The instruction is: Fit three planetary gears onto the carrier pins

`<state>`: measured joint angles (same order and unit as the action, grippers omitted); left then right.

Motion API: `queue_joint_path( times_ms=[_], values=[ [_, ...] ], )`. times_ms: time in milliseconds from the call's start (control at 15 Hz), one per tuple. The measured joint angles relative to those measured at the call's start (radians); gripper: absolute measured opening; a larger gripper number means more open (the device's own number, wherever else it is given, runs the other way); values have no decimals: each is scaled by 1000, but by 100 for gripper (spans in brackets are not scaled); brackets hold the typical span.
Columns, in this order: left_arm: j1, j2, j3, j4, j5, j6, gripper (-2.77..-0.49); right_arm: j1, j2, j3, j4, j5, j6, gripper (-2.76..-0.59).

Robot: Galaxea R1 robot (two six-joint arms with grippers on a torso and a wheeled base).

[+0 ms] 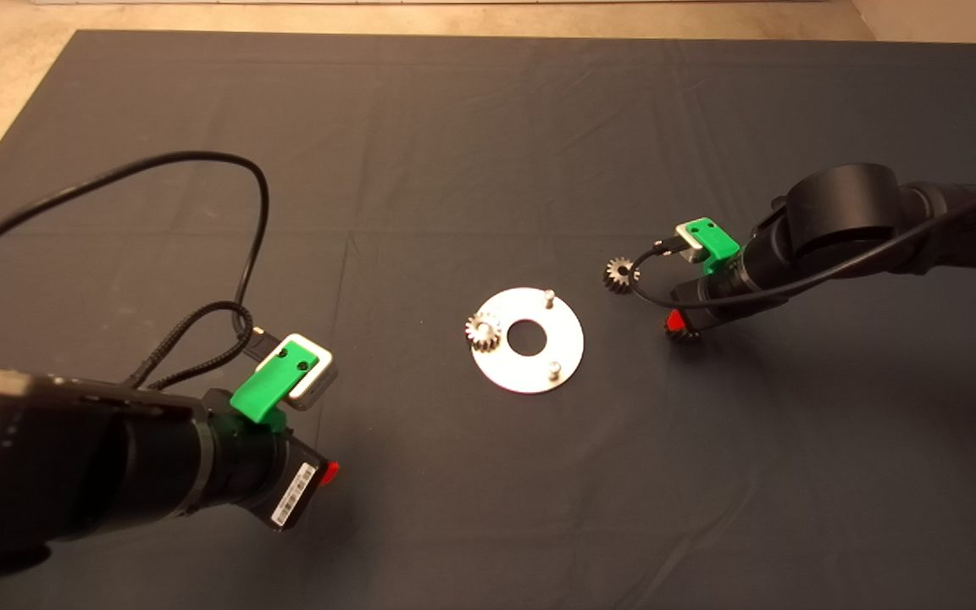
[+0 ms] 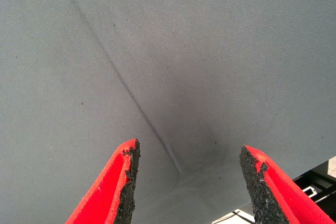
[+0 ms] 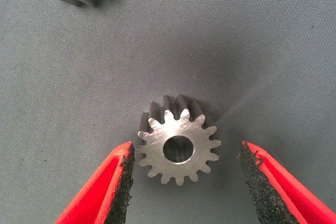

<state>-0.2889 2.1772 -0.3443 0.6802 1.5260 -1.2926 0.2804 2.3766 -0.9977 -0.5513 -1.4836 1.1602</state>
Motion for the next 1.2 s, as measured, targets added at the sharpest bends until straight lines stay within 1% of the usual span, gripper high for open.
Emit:
queue_joint_path(
  times_ms=[267,933,1067,1200],
  values=[
    [0,0,0,0,0,0,-195,0,0,0,0,3,0,-188],
    [0,0,0,0,0,4,-195,0,0,0,0,5,0,-188],
    [0,0,0,0,0,4,-195,0,0,0,0,6,0,-196],
    [0,0,0,0,0,5,-195,0,0,0,0,6,0,-197]
  ],
)
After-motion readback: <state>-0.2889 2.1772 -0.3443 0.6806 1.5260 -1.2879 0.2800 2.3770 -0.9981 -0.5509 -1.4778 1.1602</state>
